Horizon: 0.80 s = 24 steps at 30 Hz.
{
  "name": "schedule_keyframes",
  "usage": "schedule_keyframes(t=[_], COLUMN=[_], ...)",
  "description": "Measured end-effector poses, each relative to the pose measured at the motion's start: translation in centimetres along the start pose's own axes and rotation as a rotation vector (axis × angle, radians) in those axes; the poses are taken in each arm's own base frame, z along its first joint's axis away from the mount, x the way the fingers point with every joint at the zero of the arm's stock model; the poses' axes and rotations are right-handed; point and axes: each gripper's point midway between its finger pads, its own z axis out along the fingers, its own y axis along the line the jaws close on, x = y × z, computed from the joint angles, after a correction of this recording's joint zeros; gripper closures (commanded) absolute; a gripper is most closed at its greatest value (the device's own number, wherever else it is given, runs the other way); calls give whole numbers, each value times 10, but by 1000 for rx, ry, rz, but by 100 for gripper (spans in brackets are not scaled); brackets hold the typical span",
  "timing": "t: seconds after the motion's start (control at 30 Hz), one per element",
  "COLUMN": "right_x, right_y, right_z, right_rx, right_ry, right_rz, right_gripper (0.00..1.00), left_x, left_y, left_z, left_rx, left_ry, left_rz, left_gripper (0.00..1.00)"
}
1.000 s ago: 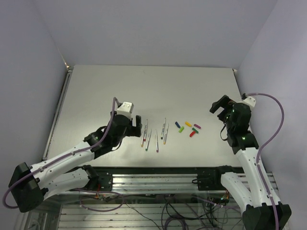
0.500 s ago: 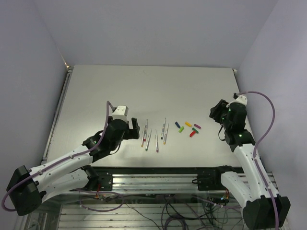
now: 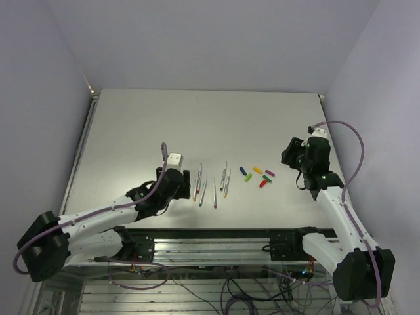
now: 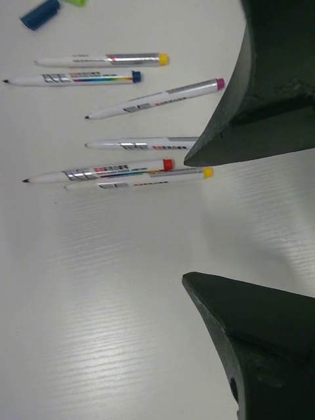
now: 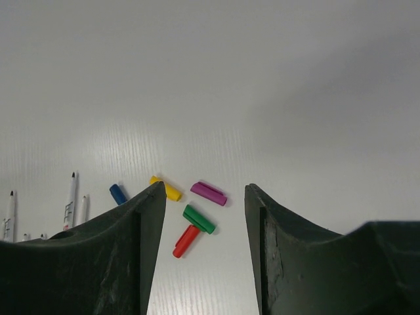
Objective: Insert the pens into the pen caps
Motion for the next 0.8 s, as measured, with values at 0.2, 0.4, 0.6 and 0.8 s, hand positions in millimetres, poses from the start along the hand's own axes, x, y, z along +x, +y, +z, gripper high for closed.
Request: schedule_keyframes(t=[0.2, 0.4, 0.6, 0.8], right_x=[6, 16, 25, 36], right_y=[5, 14, 31, 48], right_z=[5, 13, 20, 26], right_rx=[-23, -48, -60, -61], right_ry=[28, 64, 101, 129], right_rz=[-15, -46, -121, -192], right_gripper=[51, 52, 52, 54], left_x=[25, 39, 42, 43], left_y=[-1, -5, -9, -14], left_z=[16, 27, 36, 45], left_rx=[-35, -43, -42, -44], left_ry=[62, 90, 92, 95], left_rz=[57, 82, 85, 91], left_gripper=[32, 31, 30, 31])
